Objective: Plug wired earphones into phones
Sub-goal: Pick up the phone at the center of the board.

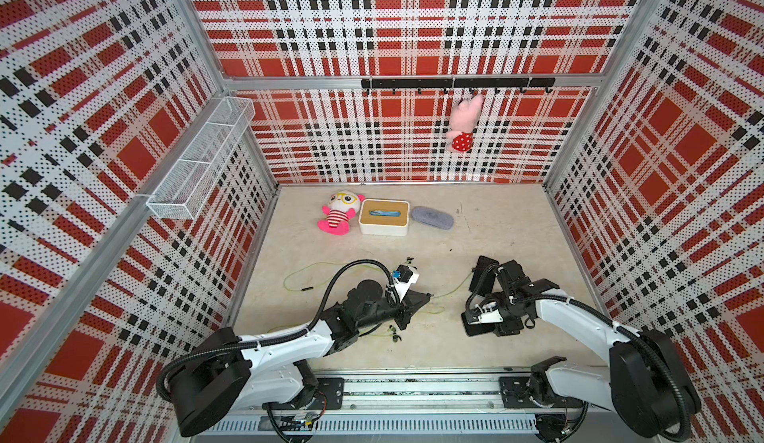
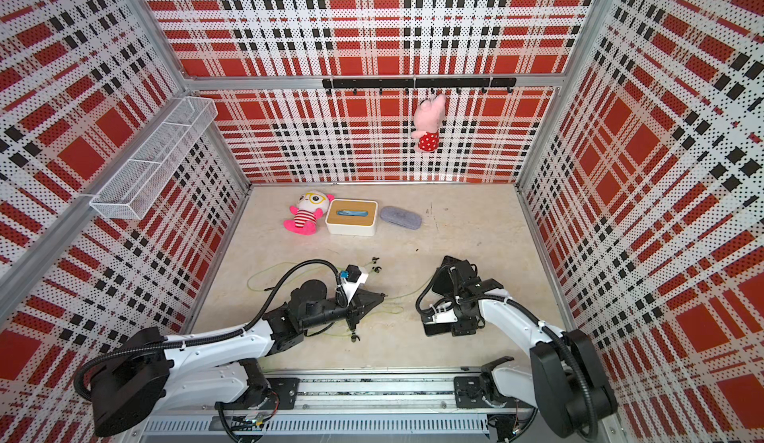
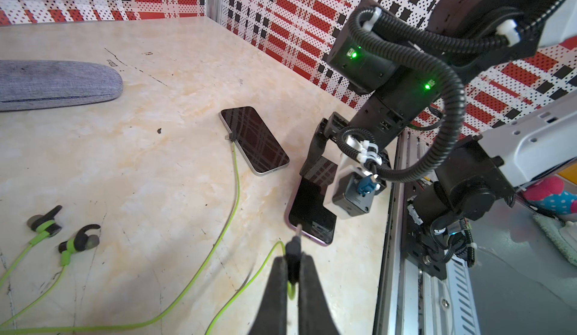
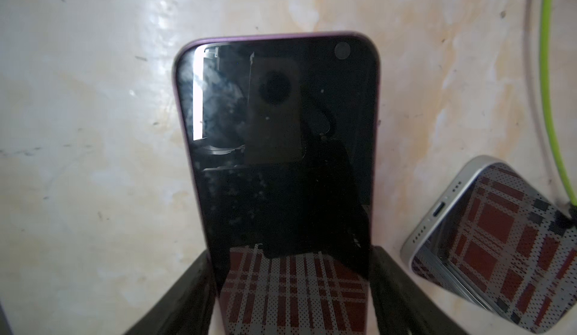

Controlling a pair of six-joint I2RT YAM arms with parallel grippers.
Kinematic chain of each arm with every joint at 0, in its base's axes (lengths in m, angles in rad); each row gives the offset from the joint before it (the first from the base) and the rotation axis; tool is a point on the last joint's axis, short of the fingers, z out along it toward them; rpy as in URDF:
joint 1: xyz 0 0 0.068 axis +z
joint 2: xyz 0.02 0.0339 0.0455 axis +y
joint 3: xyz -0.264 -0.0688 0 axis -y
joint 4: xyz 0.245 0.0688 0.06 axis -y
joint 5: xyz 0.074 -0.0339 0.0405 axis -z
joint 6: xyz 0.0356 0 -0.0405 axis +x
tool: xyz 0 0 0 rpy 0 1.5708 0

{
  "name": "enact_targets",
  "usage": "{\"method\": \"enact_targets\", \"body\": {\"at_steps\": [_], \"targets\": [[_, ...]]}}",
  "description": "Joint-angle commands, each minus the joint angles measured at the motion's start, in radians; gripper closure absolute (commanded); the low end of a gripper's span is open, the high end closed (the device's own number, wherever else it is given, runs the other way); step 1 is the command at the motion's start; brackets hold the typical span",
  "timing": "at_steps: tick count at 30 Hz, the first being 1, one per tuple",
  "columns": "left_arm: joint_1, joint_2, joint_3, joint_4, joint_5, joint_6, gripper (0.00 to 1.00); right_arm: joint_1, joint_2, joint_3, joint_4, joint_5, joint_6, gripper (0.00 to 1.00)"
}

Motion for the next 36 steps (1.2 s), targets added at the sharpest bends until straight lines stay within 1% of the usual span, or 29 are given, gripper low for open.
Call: {"method": "enact_targets", "body": {"at_steps": [1, 2, 9, 13, 19, 22, 24, 29, 31, 33, 36], "targets": [[0.002, -0.023, 0.016, 0.008, 0.010, 0.008, 1.00, 0.009, 0.085, -0.027, -0.038, 0.032, -0.011, 0.21], [0.002, -0.027, 0.015, 0.004, 0.005, 0.010, 1.00, 0.009, 0.102, -0.020, -0.041, 0.033, -0.006, 0.17], [0.003, -0.036, 0.011, -0.003, -0.009, 0.016, 1.00, 0.012, 0.205, -0.008, -0.058, 0.075, -0.020, 0.13], [0.002, -0.034, 0.012, -0.006, -0.014, 0.020, 1.00, 0.014, 0.254, 0.006, -0.068, 0.090, -0.023, 0.12], [0.002, -0.035, 0.011, -0.008, -0.016, 0.021, 1.00, 0.032, 0.325, 0.017, -0.077, 0.129, -0.030, 0.16], [0.003, -0.035, 0.011, -0.009, -0.018, 0.022, 1.00, 0.047, 0.352, 0.016, -0.075, 0.150, -0.034, 0.20], [0.004, -0.034, 0.011, -0.010, -0.021, 0.021, 1.00, 0.058, 0.370, 0.021, -0.076, 0.154, -0.031, 0.24], [0.003, -0.046, 0.007, -0.015, -0.037, 0.023, 1.00, 0.065, 0.360, 0.054, -0.082, 0.128, -0.001, 0.44], [0.003, -0.052, 0.005, -0.017, -0.046, 0.024, 1.00, 0.064, 0.323, 0.057, -0.079, 0.128, 0.006, 0.51], [0.003, -0.056, 0.001, -0.018, -0.052, 0.024, 1.00, 0.063, 0.270, 0.051, -0.072, 0.127, 0.014, 0.54], [0.003, -0.059, -0.003, -0.018, -0.062, 0.027, 1.00, 0.064, 0.150, 0.027, -0.039, 0.103, 0.043, 0.59]]}}
